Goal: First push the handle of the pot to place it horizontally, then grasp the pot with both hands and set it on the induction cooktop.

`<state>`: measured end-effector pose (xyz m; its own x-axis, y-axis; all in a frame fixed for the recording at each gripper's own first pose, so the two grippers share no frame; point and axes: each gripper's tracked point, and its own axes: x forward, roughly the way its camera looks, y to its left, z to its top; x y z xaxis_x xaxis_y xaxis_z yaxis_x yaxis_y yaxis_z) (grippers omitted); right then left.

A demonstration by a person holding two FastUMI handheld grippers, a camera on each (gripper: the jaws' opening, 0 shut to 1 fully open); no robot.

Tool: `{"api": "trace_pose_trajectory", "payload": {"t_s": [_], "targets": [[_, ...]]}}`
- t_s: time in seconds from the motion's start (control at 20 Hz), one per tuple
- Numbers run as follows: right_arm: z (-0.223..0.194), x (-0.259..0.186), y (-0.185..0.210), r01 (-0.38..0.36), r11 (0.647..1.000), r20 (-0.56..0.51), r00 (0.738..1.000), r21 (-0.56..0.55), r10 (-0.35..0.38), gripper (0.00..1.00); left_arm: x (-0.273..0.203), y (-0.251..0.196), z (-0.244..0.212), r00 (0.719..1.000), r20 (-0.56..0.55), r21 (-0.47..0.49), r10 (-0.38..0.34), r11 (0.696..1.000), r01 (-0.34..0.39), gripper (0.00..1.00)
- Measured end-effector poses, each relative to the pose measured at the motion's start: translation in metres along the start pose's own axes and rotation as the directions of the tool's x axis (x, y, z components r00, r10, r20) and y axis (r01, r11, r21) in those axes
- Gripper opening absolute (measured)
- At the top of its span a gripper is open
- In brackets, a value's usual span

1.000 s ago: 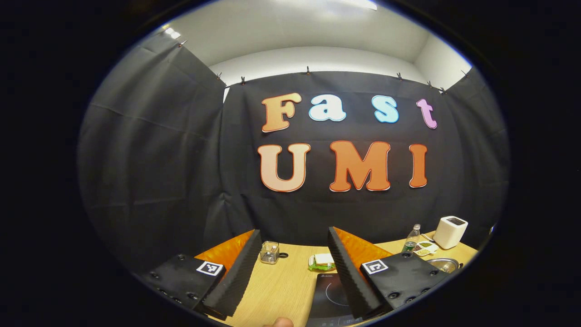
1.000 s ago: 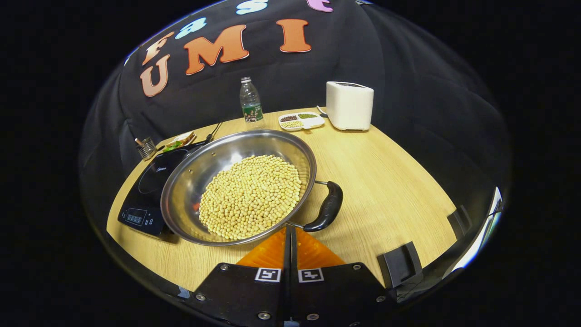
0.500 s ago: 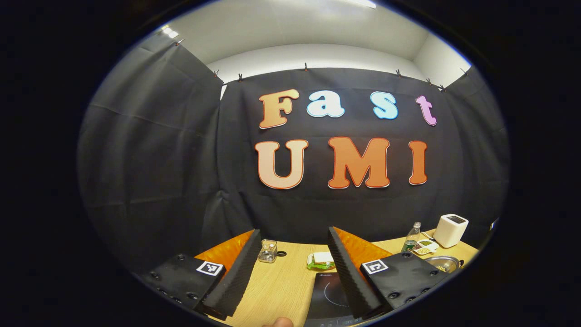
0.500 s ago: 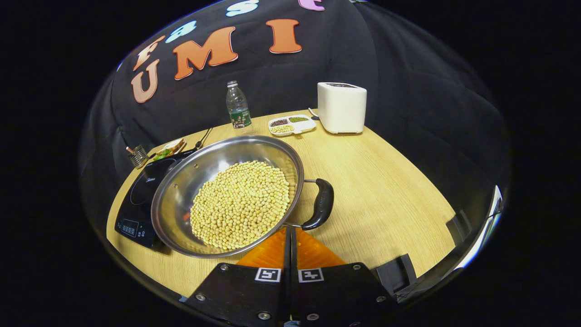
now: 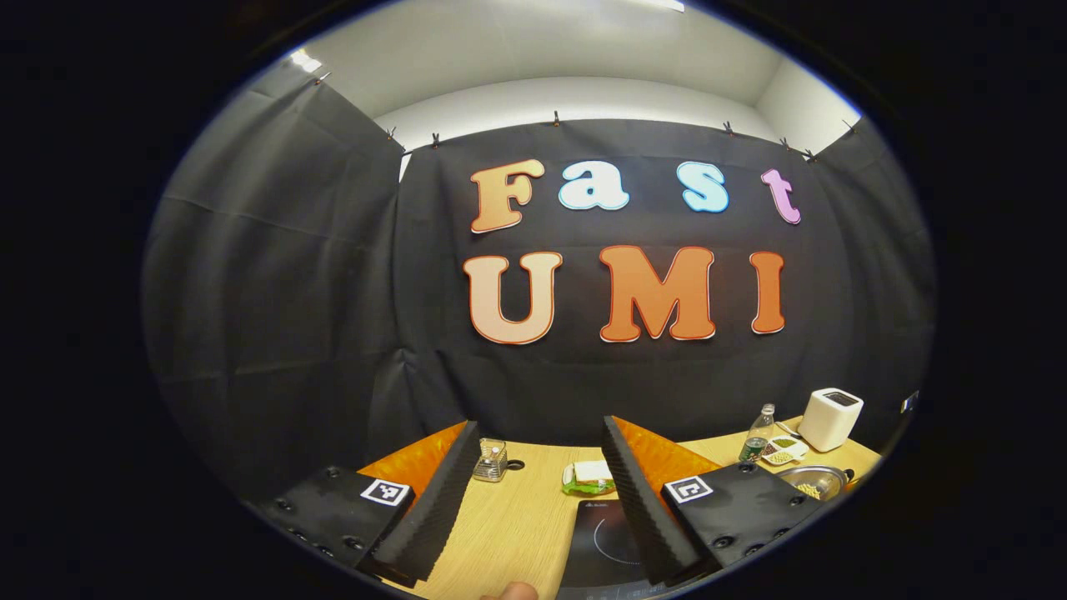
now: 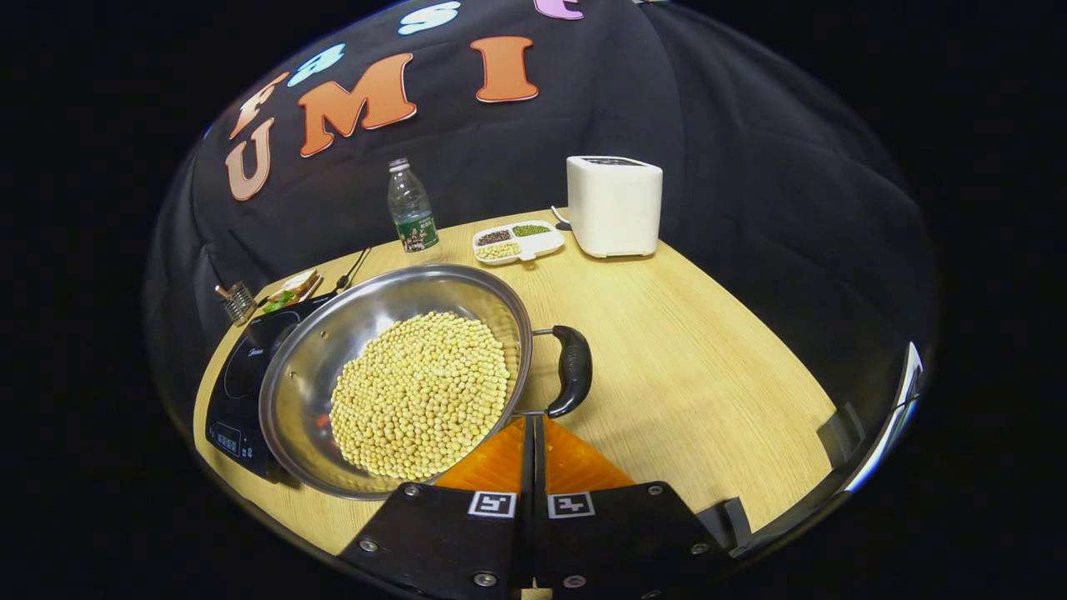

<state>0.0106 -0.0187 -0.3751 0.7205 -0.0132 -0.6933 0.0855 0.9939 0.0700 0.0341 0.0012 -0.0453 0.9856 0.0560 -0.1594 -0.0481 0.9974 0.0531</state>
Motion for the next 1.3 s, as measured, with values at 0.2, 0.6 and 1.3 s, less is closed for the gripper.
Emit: {"api": "trace_pose_trajectory", "payload": {"t_s": [0.2,0.6,1.3], "targets": [[0.007,0.011,-0.006,0.025,1.0,0.003,1.0,-0.008,-0.025,0.0,0.006,-0.005,-0.005,1.0,-0.01,0.005,-0.002,1.0,0.002,0.99],[0.019,0.025,-0.009,0.042,0.999,0.0,0.999,-0.014,-0.042,0.0,0.016,-0.016,-0.022,0.999,-0.04,0.0,-0.011,1.0,0.011,0.95],[0.034,0.047,-0.01,0.024,1.0,-0.008,1.0,-0.02,-0.024,0.0,0.024,-0.073,-0.093,0.983,-0.169,-0.002,-0.077,0.997,0.078,0.96]]}}
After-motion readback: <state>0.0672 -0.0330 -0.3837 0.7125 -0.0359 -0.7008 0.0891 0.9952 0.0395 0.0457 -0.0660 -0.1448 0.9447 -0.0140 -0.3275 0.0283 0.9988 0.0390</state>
